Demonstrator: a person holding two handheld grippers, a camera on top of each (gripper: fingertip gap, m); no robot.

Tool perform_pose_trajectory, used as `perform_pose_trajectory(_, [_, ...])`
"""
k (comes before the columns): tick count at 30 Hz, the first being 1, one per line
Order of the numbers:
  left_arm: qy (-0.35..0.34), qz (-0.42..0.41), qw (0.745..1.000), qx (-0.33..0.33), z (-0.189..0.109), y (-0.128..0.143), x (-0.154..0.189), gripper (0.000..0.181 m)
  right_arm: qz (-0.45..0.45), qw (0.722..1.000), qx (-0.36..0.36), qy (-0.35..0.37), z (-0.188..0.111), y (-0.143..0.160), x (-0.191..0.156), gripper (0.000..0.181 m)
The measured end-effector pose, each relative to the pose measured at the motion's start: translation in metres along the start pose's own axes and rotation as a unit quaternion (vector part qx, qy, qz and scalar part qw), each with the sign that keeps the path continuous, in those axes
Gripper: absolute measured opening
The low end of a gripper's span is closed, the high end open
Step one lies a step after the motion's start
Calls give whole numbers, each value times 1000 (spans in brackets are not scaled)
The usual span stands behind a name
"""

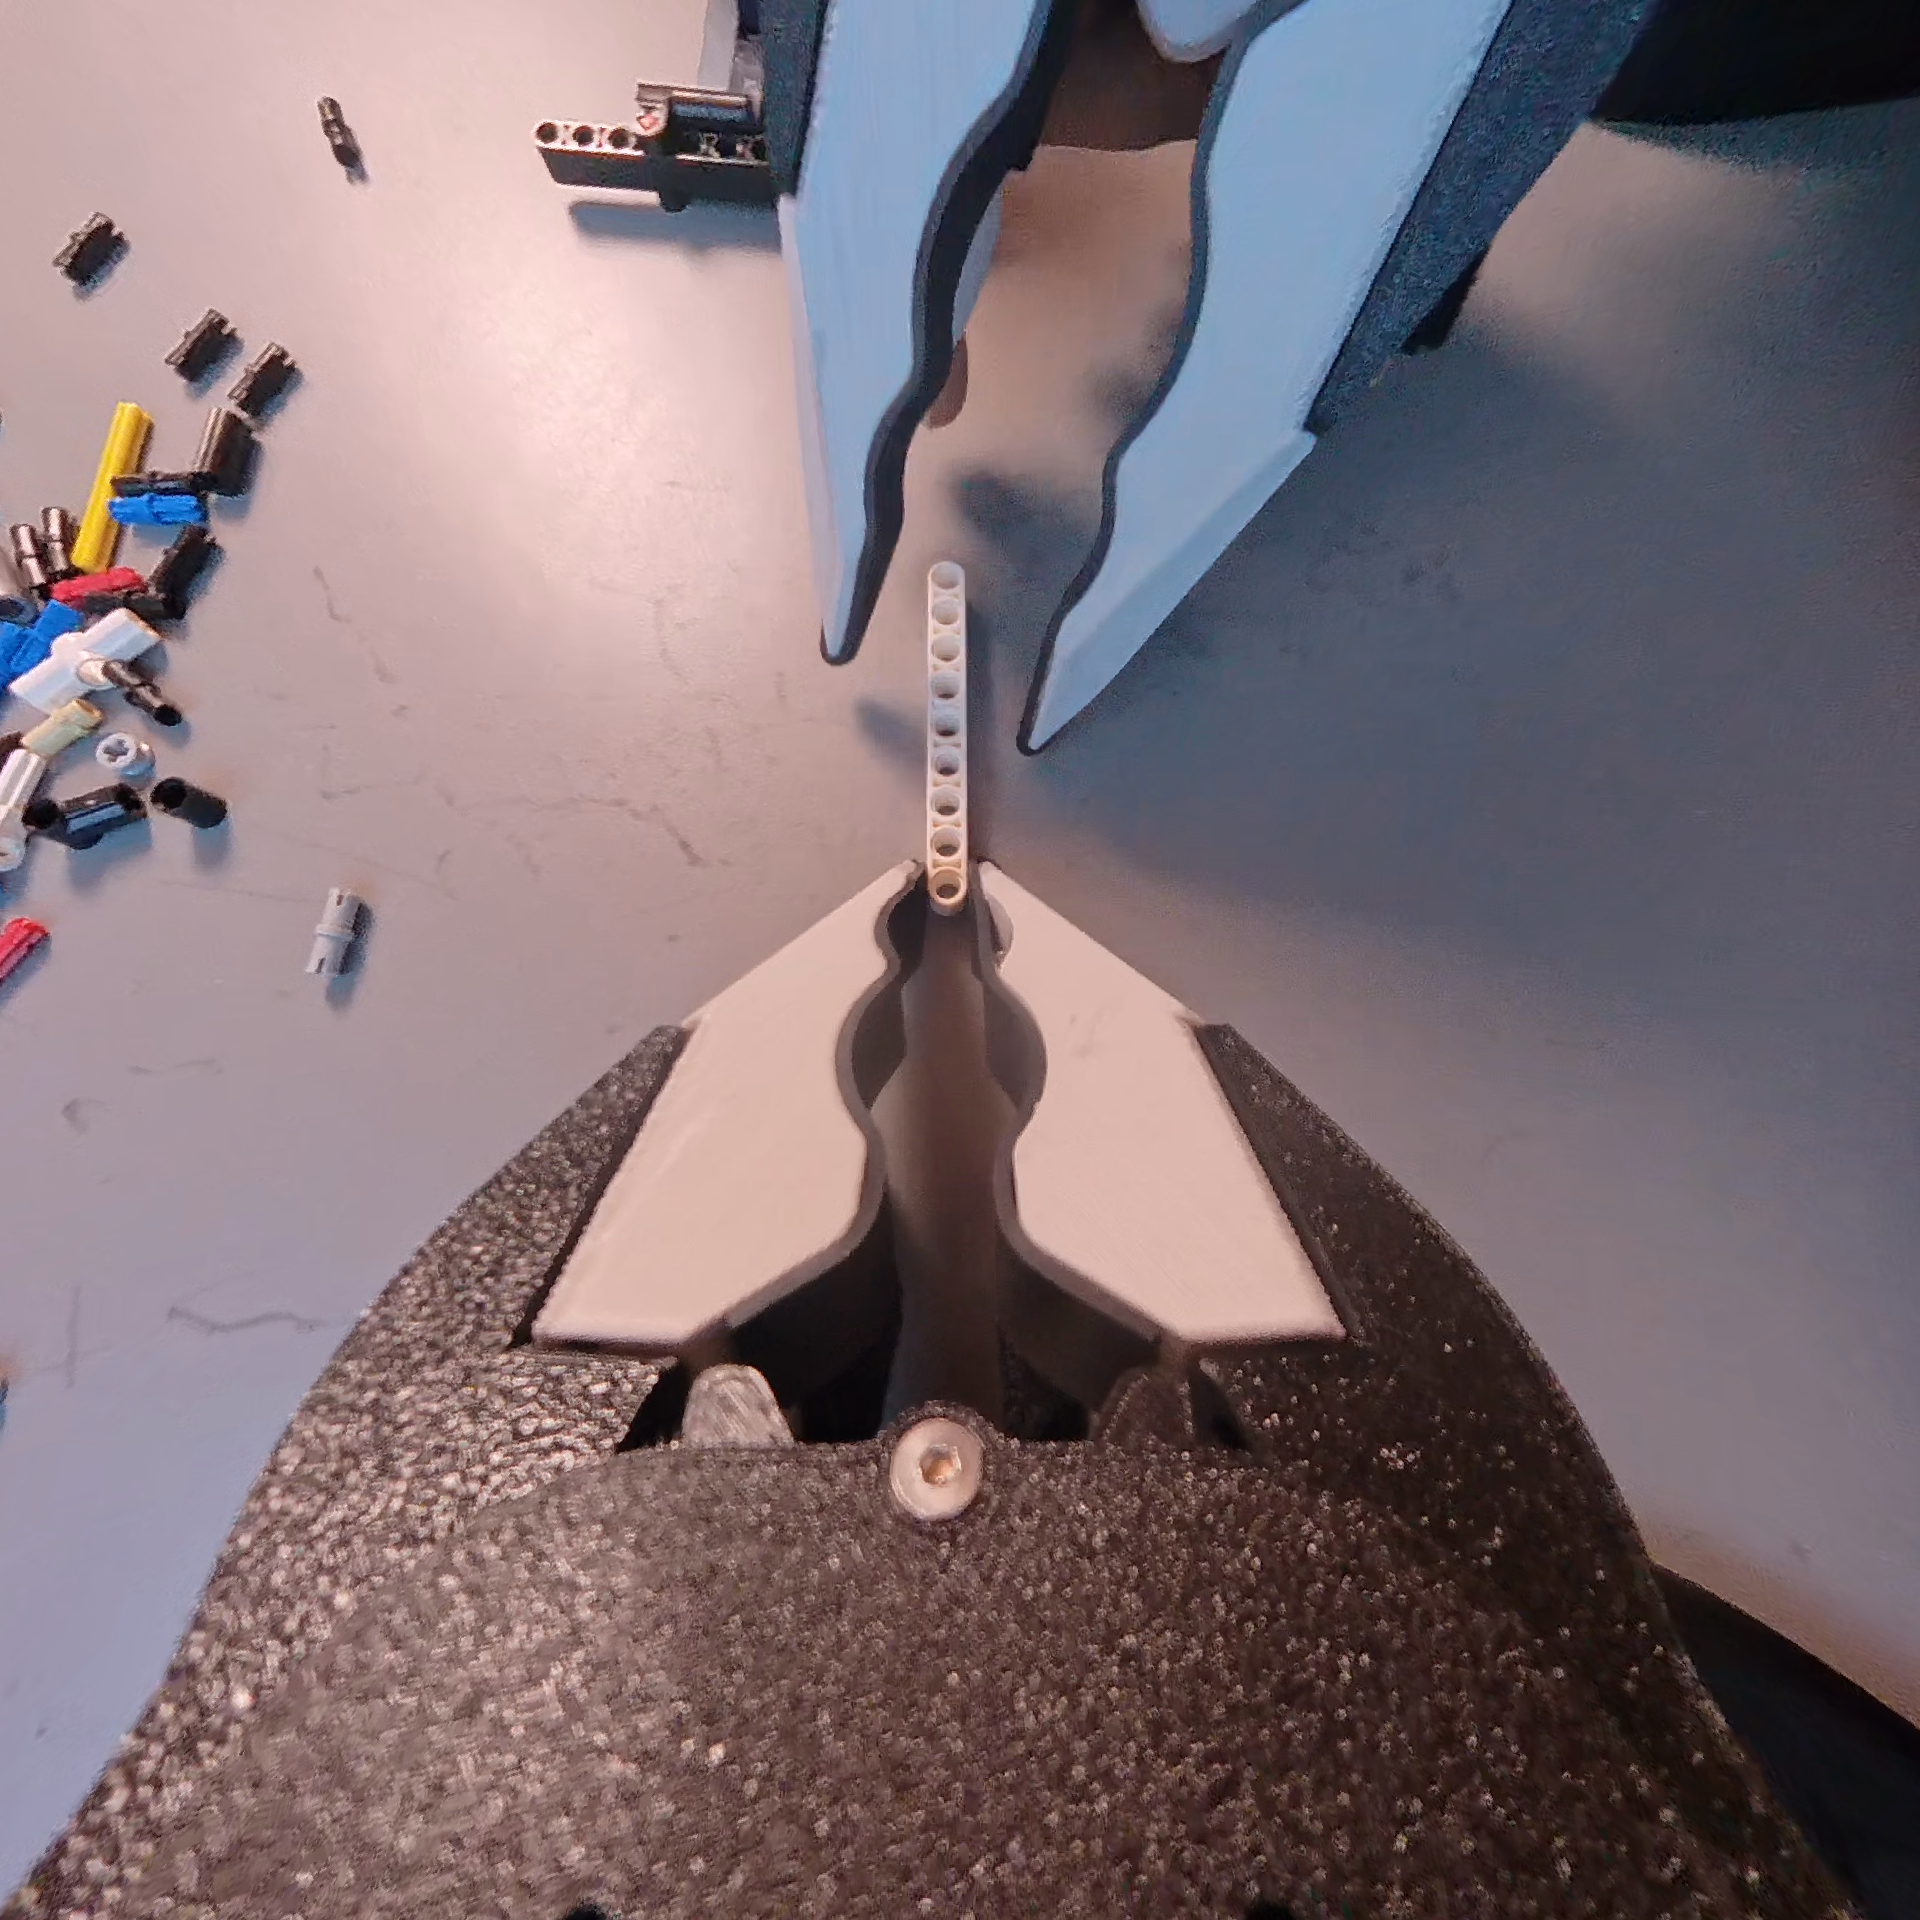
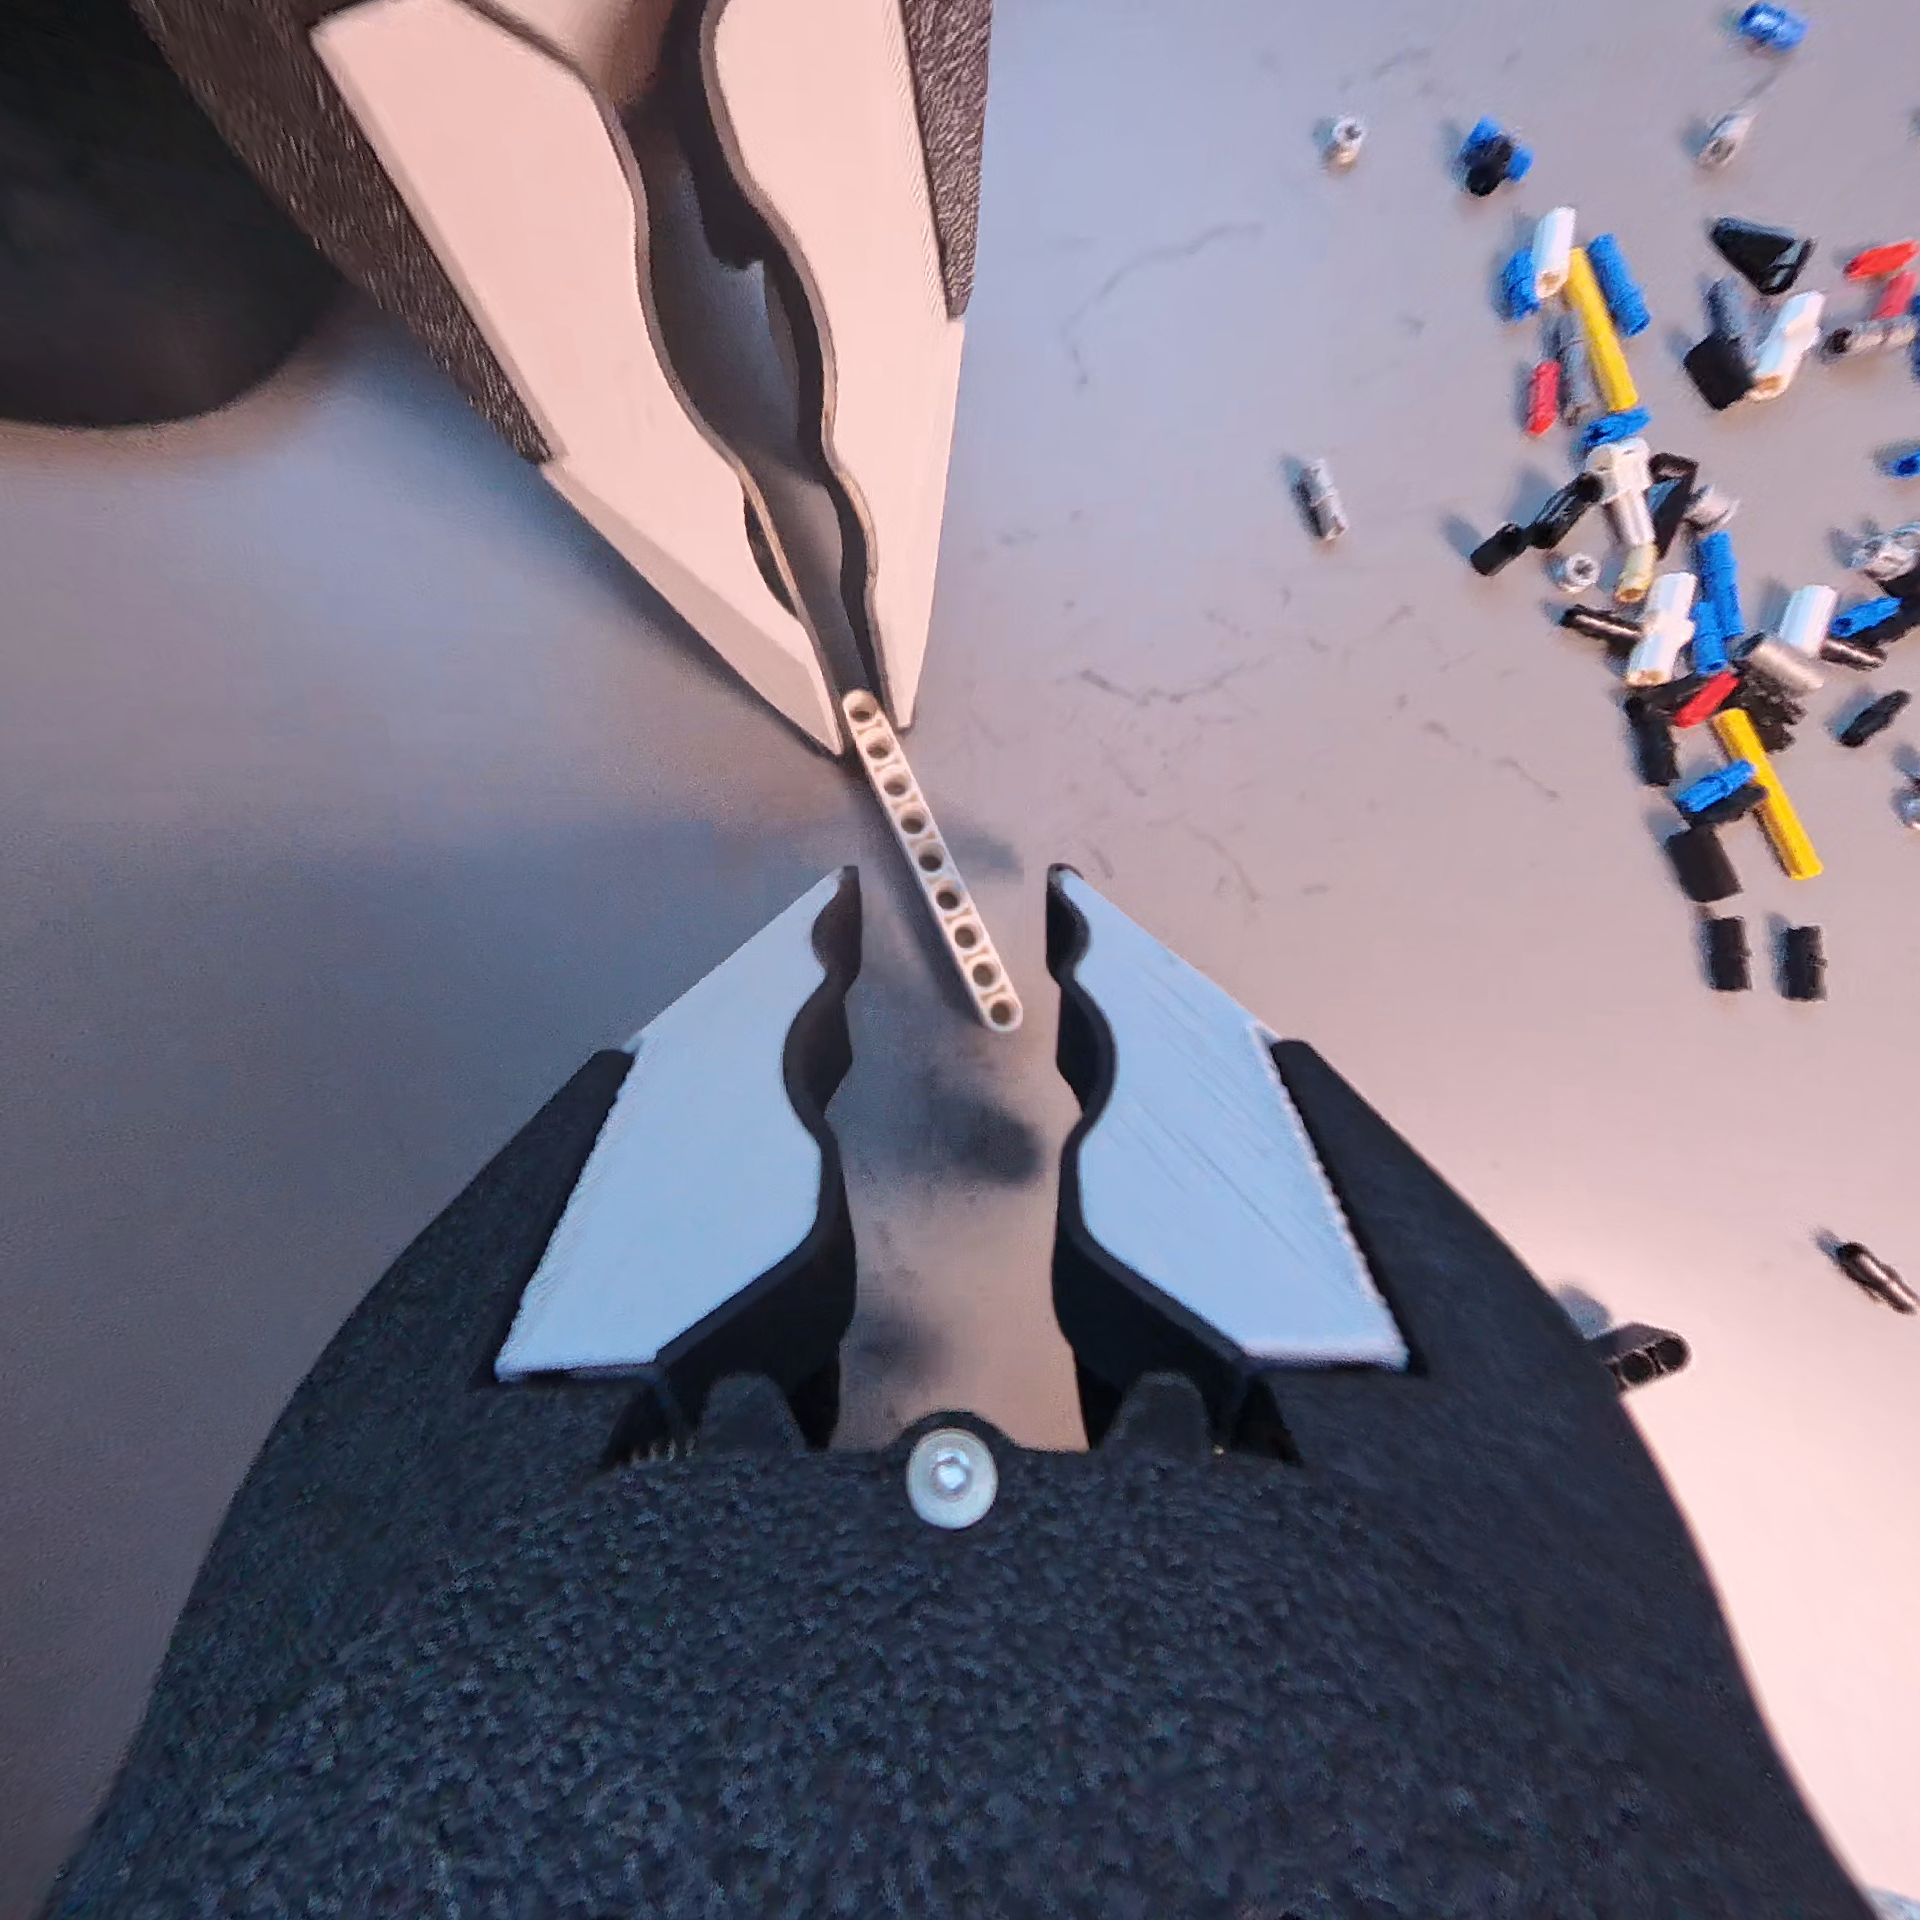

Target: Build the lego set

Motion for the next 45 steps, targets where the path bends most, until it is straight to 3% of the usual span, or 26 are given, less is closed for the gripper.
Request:
perform_pose_trajectory(4, [22,23,999,-4,4,-3,12,7,-43,998,-21,-45,-7,9,-8,9])
perform_pose_trajectory(8, [53,62,997,-11,15,-10,34,7,-117,988,-34,-99,-26,23,-22,7])
perform_pose_trajectory(11, [75,57,996,-4,18,-13,38,25,-116,986,-43,-108,-30,27,-21,7])
perform_pose_trajectory(15, [76,21,995,64,2,-19,27,29,-115,987,-34,-105,-30,28,-21,8])
perform_pose_trajectory(18, [29,-8,993,114,-13,-22,11,30,-105,990,-19,-93,-36,27,-14,23])
perform_pose_trajectory(22, [-92,-49,985,138,-30,-16,-21,28,-56,997,53,-30,-56,12,16,25])
perform_pose_trajectory(25, [-150,-81,975,145,-40,-8,-38,27,-43,995,78,47,-67,2,46,0])
perform_pose_trajectory(27, [-164,-103,970,149,-44,-4,-45,27,-38,994,75,67,-67,-5,62,0])
perform_pose_trajectory(29, [-179,-115,966,146,-47,0,-50,27,-41,993,70,88,-62,-12,78,0])
perform_pose_trajectory(32, [-194,-125,964,131,-47,5,-55,26,-80,989,0,121,-41,-13,108,14])
perform_pose_trajectory(34, [-198,-127,964,124,-46,6,-56,26,-101,988,-55,105,-26,-15,121,22])
perform_pose_trajectory(36, [-201,-125,964,119,-45,6,-56,26,-141,979,-98,108,-16,-20,132,21])
perform_pose_trajectory(39, [-206,-119,965,110,-44,7,-56,25,-162,970,-168,63,0,-14,147,17])
perform_pose_trajectory(45, [-209,-122,964,112,-48,9,-58,25,-122,976,-182,-10,26,-6,160,13])
Point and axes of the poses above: each gripper's, where its closed fingertips meet, z out along the fingers, y out of its underside, x = y × z across the jaws, the point moved 7 cm from there along -z, back along the fingers, and after that the axes turned 9 degrees about y, right-handed, at the moved point
